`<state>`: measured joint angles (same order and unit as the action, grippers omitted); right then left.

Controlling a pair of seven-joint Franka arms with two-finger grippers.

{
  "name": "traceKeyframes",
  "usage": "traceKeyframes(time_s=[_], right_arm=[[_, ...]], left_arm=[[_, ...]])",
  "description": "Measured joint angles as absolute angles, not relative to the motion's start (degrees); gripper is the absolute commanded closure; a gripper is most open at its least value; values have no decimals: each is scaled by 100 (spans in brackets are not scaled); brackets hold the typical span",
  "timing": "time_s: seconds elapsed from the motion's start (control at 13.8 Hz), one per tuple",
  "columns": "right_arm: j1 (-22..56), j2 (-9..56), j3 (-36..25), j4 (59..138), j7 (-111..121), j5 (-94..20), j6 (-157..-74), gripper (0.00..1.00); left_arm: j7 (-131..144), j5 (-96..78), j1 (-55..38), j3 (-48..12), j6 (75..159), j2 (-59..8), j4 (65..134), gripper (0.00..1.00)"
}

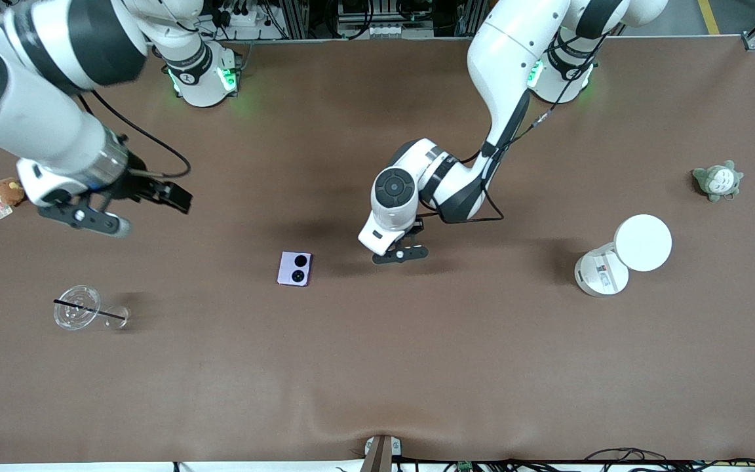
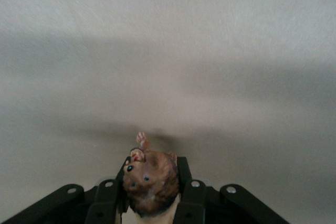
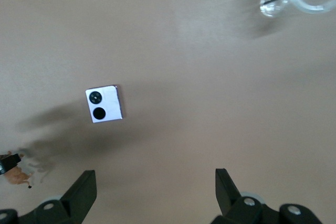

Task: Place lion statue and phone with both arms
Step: 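Grasp the white phone with the right gripper while the left gripper holds the lion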

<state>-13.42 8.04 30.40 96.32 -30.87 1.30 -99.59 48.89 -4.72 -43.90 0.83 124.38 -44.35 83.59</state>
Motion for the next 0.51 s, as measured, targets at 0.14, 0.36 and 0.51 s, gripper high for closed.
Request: traceKeyframes(time_s=[0.14,0.36,0.51], right_arm=[[-1144,1052,3039,9676,-2984,131,-10228,0],[-737,1457,3035,9695,-2866,163,-10546,0],[-475,1800,3030,9721,-2862,417,-10836,0]], left_arm=[[4631,-471,-4143,118,12202,-4304,8360,100],[4172,-471,-3632,138,12069,-4212,8381,100],[3720,-391,-3292,149,12066,-4211,8401,100]])
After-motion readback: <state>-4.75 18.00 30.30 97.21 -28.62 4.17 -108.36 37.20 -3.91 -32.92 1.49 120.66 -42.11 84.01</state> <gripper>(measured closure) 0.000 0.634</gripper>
